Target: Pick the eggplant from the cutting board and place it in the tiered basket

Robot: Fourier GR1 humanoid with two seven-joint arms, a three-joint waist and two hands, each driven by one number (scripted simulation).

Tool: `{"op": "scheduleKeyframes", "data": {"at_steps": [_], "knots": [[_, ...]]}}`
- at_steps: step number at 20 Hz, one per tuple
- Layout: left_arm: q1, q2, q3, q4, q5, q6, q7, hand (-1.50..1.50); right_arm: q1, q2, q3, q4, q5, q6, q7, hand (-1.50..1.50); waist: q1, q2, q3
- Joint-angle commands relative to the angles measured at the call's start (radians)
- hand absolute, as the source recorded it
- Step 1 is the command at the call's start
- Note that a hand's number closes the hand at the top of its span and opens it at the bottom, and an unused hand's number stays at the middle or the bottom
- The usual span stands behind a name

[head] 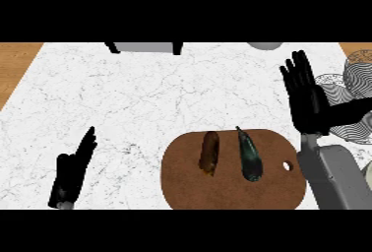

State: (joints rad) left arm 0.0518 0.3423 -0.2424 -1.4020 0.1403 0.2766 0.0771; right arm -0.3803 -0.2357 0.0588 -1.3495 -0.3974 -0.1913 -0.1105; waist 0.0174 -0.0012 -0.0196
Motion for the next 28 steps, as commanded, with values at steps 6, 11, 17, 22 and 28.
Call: {"op": "scheduleKeyframes", "data": {"at_steps": [6, 11, 17, 22, 28], "knots": [[-0.151, 0.069, 0.109, -0.115, 0.103, -0.122, 0.034, 0.00, -0.089, 0.114, 0.275, -0.096, 0.167, -0.030, 0.126, 1.50, -0.008, -0.004, 0.018], [-0.096, 0.063, 0.115, -0.122, 0.143, -0.142, 0.037, 0.00, 0.109, 0.096, 0.227, 0.072, 0.416, -0.498, 0.308, -1.50, -0.029, -0.010, 0.016], [-0.098, 0.062, 0.129, -0.160, 0.161, -0.157, 0.078, 0.00, 0.037, -0.100, 0.391, -0.122, 0.683, -0.444, 0.634, -1.50, -0.030, -0.011, 0.016], [-0.124, 0.069, 0.137, -0.122, 0.163, -0.168, 0.083, 0.00, -0.084, -0.279, 0.472, -0.096, 0.785, -0.163, 0.872, -1.50, -0.037, -0.012, 0.012], [-0.126, 0.070, 0.131, -0.144, 0.166, -0.178, 0.092, 0.00, -0.205, -0.284, 0.573, -0.174, 0.589, 0.290, 1.145, -1.50, -0.002, -0.010, 0.012]]}}
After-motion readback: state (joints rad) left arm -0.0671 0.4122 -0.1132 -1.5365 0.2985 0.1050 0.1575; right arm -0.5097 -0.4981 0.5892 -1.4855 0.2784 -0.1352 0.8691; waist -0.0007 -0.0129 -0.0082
